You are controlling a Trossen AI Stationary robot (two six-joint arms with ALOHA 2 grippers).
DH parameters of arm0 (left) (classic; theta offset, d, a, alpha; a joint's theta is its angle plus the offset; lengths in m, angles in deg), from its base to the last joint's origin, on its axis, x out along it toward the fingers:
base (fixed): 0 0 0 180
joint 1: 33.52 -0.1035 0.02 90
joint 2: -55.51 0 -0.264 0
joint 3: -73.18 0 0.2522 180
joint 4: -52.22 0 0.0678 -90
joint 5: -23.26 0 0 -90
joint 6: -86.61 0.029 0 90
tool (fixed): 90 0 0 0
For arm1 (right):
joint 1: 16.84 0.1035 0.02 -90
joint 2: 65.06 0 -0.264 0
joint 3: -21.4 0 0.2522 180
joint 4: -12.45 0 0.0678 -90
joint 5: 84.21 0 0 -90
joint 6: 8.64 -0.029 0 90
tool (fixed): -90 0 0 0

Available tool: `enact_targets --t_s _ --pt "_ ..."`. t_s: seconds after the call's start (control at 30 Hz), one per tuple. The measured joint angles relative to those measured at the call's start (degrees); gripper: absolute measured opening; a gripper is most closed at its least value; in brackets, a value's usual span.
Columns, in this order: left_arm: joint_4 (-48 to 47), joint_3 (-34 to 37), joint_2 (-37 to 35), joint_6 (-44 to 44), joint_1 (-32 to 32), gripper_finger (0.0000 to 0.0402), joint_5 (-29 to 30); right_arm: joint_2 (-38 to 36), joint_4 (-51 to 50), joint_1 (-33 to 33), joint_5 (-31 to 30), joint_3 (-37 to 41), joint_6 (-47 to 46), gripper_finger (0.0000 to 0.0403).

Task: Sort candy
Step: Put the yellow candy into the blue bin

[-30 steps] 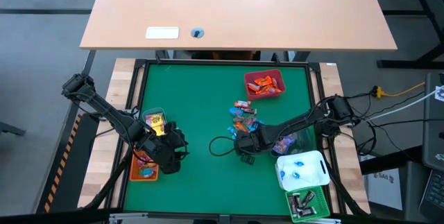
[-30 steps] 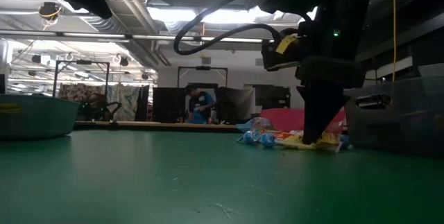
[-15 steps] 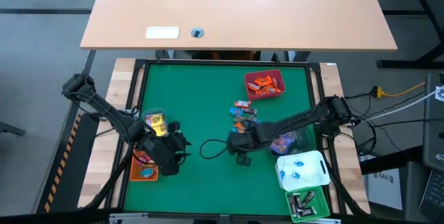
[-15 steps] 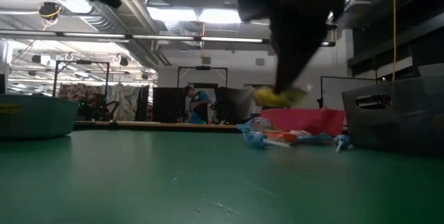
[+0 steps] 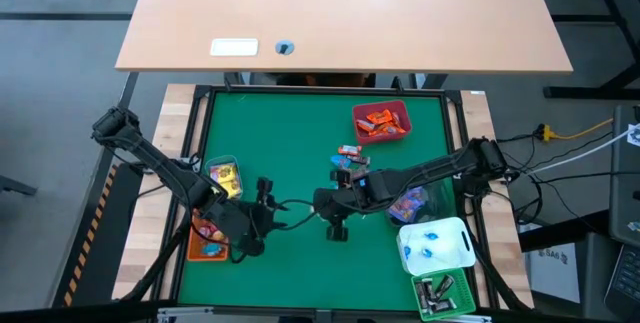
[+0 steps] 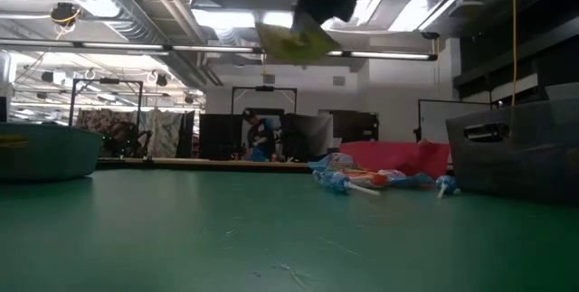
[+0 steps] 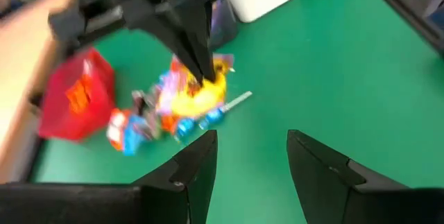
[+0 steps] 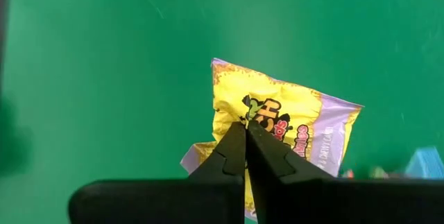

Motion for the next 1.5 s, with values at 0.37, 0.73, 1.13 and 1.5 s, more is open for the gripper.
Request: enact_targets --t_s 0.37,0.73,1.13,1.5 --pt "7.3 0.0 5.6 14.7 -0.4 0.0163 4.4 -0.1 7.8 0.0 4.1 -0.5 0.0 0.0001" --pt "9.1 0.0 7.4 14.6 -1.7 0.0163 5.1 -0.1 10.3 0.0 5.1 -0.5 0.0 0.0001" --pt "10.7 0.0 7.4 14.5 -2.7 0.0108 4.4 -0.1 12.1 0.0 5.1 -0.5 0.0 0.0003" --pt "10.5 0.0 7.4 10.4 -3.1 0.0008 0.8 -0.1 12.1 0.0 4.7 -0.5 -0.1 0.0005"
